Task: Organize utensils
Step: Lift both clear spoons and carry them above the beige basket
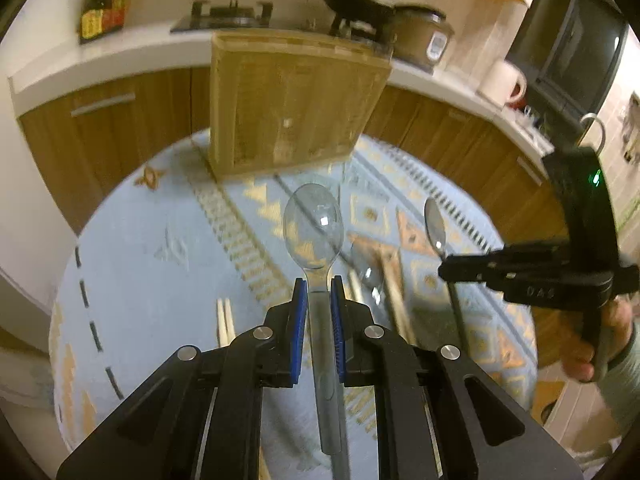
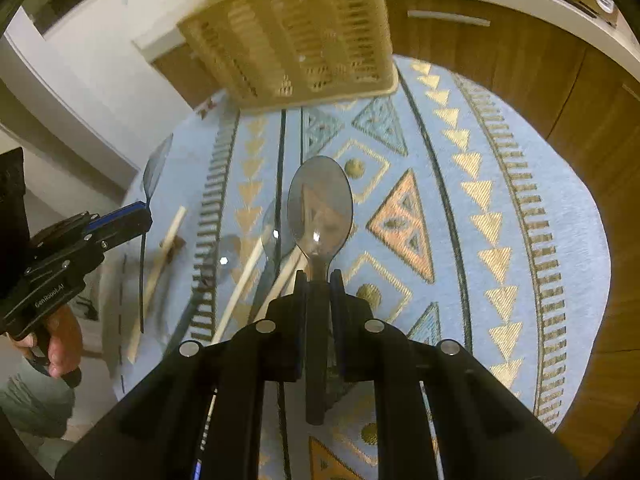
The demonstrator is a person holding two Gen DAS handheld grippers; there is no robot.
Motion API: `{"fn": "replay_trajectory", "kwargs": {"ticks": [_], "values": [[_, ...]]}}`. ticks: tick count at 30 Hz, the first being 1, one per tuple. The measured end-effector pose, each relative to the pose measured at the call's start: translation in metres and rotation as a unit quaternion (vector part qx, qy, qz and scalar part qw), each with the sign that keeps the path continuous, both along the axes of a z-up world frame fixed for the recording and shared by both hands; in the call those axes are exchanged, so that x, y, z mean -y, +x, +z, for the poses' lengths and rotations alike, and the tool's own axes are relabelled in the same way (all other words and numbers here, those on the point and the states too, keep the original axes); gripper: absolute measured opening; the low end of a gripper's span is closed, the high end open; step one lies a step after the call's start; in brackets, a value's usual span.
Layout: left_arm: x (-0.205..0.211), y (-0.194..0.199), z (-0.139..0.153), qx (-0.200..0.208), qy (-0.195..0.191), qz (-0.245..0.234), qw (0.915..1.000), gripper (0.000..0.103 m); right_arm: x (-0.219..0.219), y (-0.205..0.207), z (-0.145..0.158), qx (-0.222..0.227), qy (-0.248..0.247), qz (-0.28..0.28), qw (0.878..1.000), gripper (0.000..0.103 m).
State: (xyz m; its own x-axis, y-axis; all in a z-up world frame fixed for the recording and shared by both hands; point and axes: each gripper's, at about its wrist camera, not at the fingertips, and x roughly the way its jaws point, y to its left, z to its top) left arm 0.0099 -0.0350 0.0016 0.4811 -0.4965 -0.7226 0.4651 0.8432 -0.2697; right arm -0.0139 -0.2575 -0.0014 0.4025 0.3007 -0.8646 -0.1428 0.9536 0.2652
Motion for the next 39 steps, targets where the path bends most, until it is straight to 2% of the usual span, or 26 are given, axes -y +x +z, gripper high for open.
{"fn": "replay_trajectory", "kwargs": {"ticks": [4, 10, 13, 17, 24, 27, 30, 33, 39], "values": [[-0.002, 0.0, 0.021, 0.044, -0.028, 0.013, 0.9986, 0.01, 0.005, -0.001, 0.019, 0.05, 0.025, -0.003, 0.998, 0.01], [-0.007, -0.001, 0.061, 0.123, -0.062, 0.038, 0.9897, 0.01, -0.009, -0.002, 0.057, 0.141, 0.055, 0.012, 0.988, 0.01], [-0.01, -0.002, 0.083, 0.169, -0.08, 0.052, 0.981, 0.01, -0.012, -0.001, 0.078, 0.182, 0.066, 0.016, 0.981, 0.01], [-0.015, 0.004, 0.111, 0.227, -0.116, 0.075, 0.9641, 0.01, -0.009, 0.004, 0.108, 0.237, 0.084, 0.009, 0.968, 0.01], [-0.017, 0.037, 0.142, 0.285, -0.175, 0.108, 0.9362, 0.01, -0.001, 0.033, 0.157, 0.324, 0.093, -0.03, 0.941, 0.01], [-0.013, 0.057, 0.147, 0.3, -0.19, 0.13, 0.9258, 0.01, 0.006, 0.057, 0.168, 0.358, 0.083, -0.065, 0.928, 0.01], [-0.006, 0.077, 0.144, 0.31, -0.188, 0.155, 0.9189, 0.01, 0.006, 0.075, 0.171, 0.376, 0.042, -0.098, 0.921, 0.01], [0.005, 0.094, 0.134, 0.32, -0.171, 0.178, 0.9146, 0.01, 0.002, 0.096, 0.164, 0.39, 0.015, -0.112, 0.914, 0.01], [0.01, 0.116, 0.106, 0.332, -0.136, 0.238, 0.9026, 0.01, 0.001, 0.123, 0.139, 0.408, 0.003, -0.13, 0.904, 0.01]]}}
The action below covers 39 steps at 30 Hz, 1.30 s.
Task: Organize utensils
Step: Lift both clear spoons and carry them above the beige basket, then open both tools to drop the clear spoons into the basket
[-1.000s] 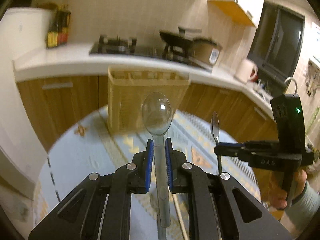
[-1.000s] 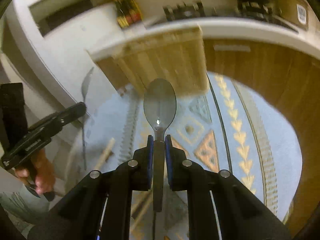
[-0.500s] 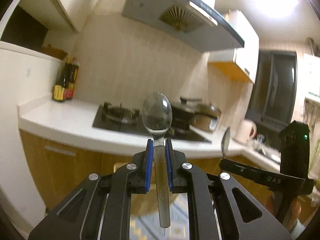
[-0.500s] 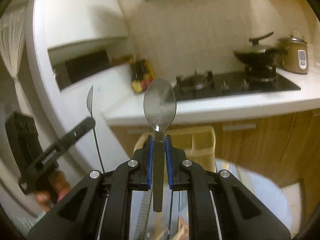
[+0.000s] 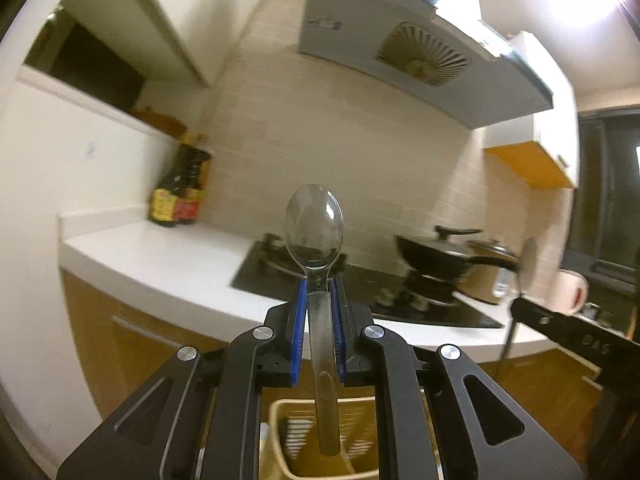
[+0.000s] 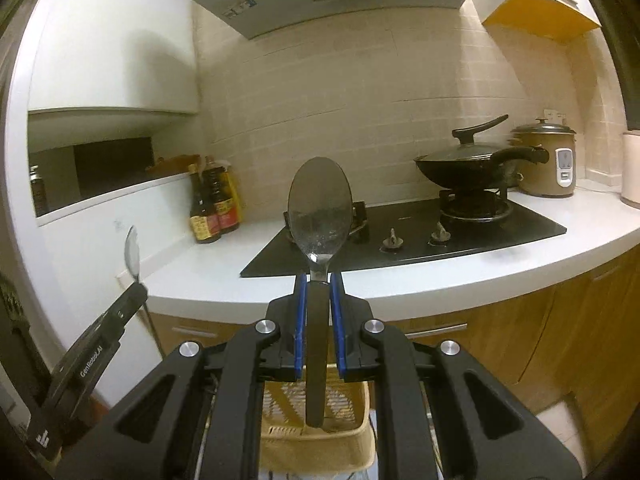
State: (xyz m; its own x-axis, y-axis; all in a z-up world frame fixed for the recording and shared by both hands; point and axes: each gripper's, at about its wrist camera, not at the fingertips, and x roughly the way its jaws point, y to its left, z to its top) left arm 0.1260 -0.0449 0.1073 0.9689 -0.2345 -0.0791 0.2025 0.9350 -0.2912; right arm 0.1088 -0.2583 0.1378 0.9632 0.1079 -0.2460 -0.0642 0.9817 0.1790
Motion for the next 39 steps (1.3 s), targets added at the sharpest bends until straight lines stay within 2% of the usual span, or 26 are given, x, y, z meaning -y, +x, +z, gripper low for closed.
{"fn": "replay_trajectory", "kwargs": {"ticks": [3, 7, 18, 22, 24, 27, 35, 39], "values": [[-0.003, 0.011, -0.013, -0.017, -0.009, 0.003, 0.9998, 0.01, 0.003, 0.013, -0.012, -0.006, 0.008, -0.007, 1.0, 0.01], [-0.002, 0.019, -0.024, -0.025, -0.001, 0.004, 0.9997, 0.01, 0.008, 0.024, -0.026, -0.019, 0.016, -0.012, 1.0, 0.01], [0.003, 0.02, -0.041, -0.033, 0.009, -0.007, 0.9994, 0.011, 0.005, 0.023, -0.044, -0.023, 0.01, -0.007, 1.0, 0.01], [0.001, 0.016, -0.04, -0.031, 0.013, -0.013, 0.9994, 0.012, 0.006, 0.016, -0.046, -0.03, 0.01, 0.011, 0.999, 0.01], [-0.003, 0.013, -0.039, -0.033, 0.011, -0.017, 0.9992, 0.017, 0.008, 0.011, -0.047, -0.033, 0.01, 0.012, 0.999, 0.012], [-0.01, 0.007, -0.036, -0.036, 0.007, -0.03, 0.9989, 0.022, 0.012, 0.0, -0.047, -0.036, 0.017, 0.017, 0.999, 0.029], [-0.028, -0.018, -0.027, -0.058, 0.003, -0.066, 0.9961, 0.022, 0.017, -0.038, -0.039, -0.043, 0.018, 0.02, 0.999, 0.03], [-0.032, -0.033, -0.014, -0.064, 0.025, -0.085, 0.9941, 0.022, 0.012, -0.058, -0.028, -0.05, 0.006, 0.021, 0.998, 0.03]]}}
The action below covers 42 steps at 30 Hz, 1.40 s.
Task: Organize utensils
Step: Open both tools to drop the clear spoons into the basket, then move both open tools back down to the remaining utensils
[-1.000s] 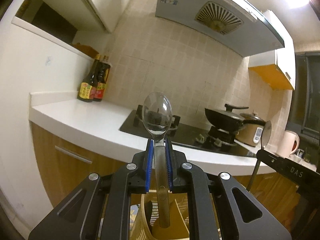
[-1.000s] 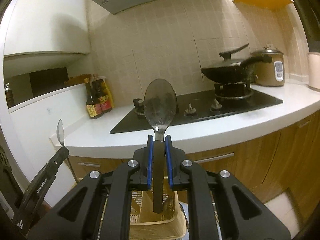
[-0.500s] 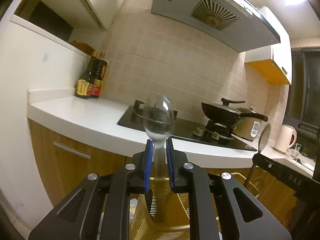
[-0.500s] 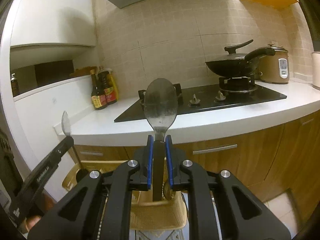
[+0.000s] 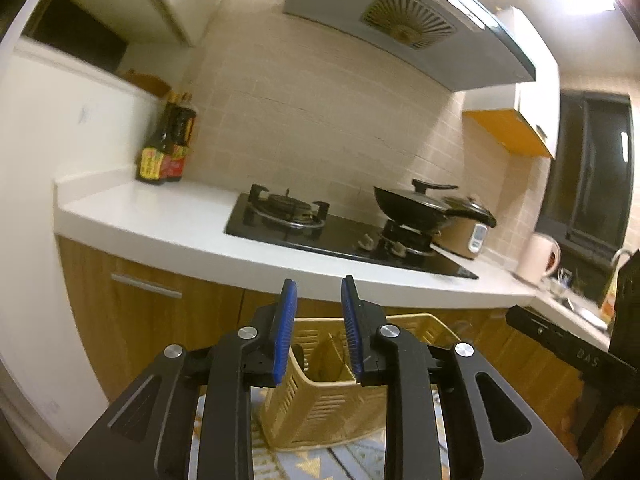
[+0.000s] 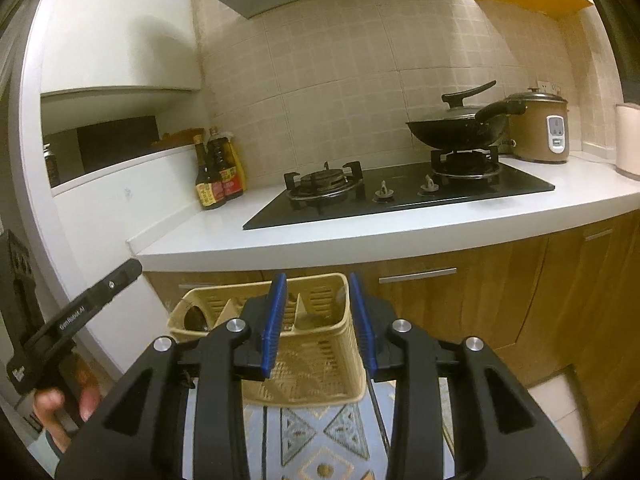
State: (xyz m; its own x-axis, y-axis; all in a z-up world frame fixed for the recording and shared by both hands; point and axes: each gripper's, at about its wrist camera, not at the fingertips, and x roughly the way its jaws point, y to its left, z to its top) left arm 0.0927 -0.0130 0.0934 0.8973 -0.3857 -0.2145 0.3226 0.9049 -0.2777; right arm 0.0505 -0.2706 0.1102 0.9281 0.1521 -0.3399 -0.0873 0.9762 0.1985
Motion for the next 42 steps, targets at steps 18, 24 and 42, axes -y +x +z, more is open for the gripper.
{"fn": "replay_trajectory", "kwargs": {"ticks": [18, 24, 42], "values": [[0.008, -0.062, -0.023, -0.154, 0.122, -0.126, 0.9725, 0.034, -0.032, -0.043, -0.044, -0.244, -0.045, 0.051, 0.967, 0.03], [0.015, -0.071, -0.08, -0.247, 0.175, -0.171, 0.9376, 0.034, -0.037, -0.048, -0.081, -0.326, -0.003, 0.08, 0.942, 0.03], [0.036, -0.1, -0.153, -0.353, 0.239, -0.236, 0.8733, 0.034, -0.07, -0.026, -0.15, -0.457, 0.041, 0.128, 0.879, 0.029]]}}
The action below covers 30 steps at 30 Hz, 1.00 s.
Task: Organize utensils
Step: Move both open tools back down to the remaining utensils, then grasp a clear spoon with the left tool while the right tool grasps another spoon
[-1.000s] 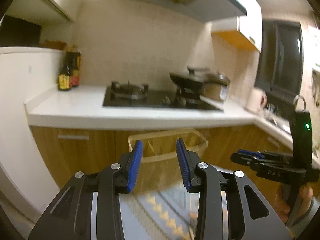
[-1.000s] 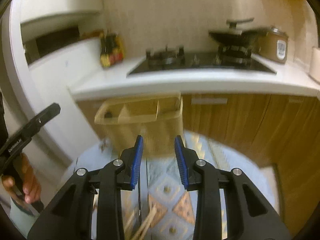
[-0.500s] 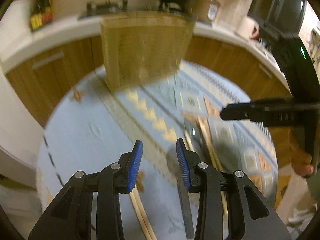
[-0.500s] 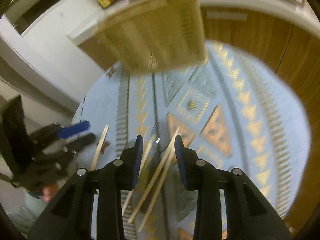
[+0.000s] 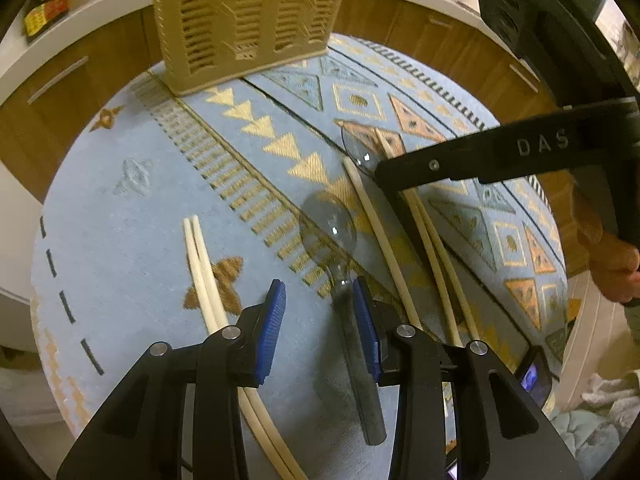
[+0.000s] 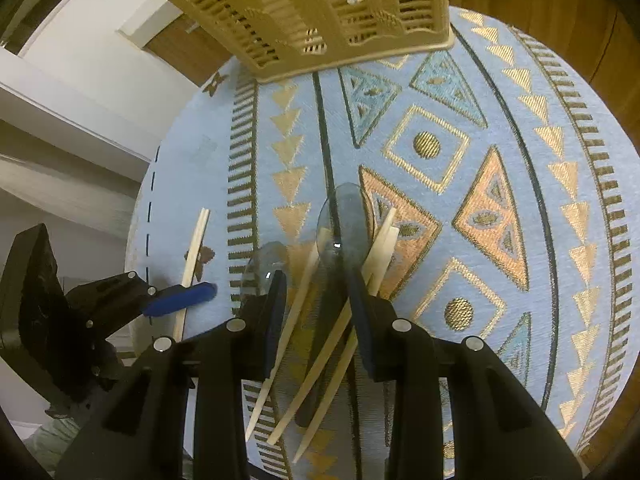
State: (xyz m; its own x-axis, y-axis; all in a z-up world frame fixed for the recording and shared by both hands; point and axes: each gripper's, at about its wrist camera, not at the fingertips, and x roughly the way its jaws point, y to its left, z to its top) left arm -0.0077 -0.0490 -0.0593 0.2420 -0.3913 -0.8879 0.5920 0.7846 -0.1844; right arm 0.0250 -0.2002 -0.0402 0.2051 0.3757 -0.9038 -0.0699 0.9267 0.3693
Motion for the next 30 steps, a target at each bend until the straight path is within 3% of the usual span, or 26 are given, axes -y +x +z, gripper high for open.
{"fn": "replay_trajectory", "kwargs": {"ticks": [9, 12, 15, 22, 24, 26, 28, 30], "values": [[0.004, 0.0, 0.0, -0.002, 0.005, -0.006, 1.0, 0.033, -0.015, 0.006, -0.004, -0.003, -0.048, 0.018, 0.999, 0.029], [0.004, -0.001, 0.0, -0.001, 0.008, -0.01, 0.9999, 0.033, -0.019, 0.008, -0.011, -0.013, -0.075, 0.021, 0.997, 0.021], [0.005, -0.001, 0.0, 0.001, 0.014, -0.015, 0.9998, 0.033, -0.025, 0.006, -0.01, -0.018, -0.099, 0.036, 0.994, 0.02], [0.024, 0.002, 0.0, -0.002, 0.08, -0.048, 0.9956, 0.033, -0.046, 0.018, -0.014, -0.04, -0.142, 0.052, 0.988, 0.02], [0.027, 0.003, 0.0, 0.001, 0.094, -0.051, 0.9943, 0.03, -0.048, 0.019, -0.014, -0.039, -0.151, 0.054, 0.986, 0.014], [0.029, 0.002, 0.0, 0.006, 0.104, -0.053, 0.9932, 0.026, -0.055, 0.022, -0.016, -0.032, -0.158, 0.055, 0.985, 0.013], [0.032, 0.002, 0.0, 0.021, 0.12, -0.045, 0.9915, 0.013, -0.058, 0.021, -0.017, -0.023, -0.156, 0.055, 0.986, 0.013], [0.033, 0.005, -0.002, 0.025, 0.123, -0.04, 0.9913, 0.013, -0.054, 0.016, -0.016, -0.018, -0.152, 0.052, 0.987, 0.012]]}}
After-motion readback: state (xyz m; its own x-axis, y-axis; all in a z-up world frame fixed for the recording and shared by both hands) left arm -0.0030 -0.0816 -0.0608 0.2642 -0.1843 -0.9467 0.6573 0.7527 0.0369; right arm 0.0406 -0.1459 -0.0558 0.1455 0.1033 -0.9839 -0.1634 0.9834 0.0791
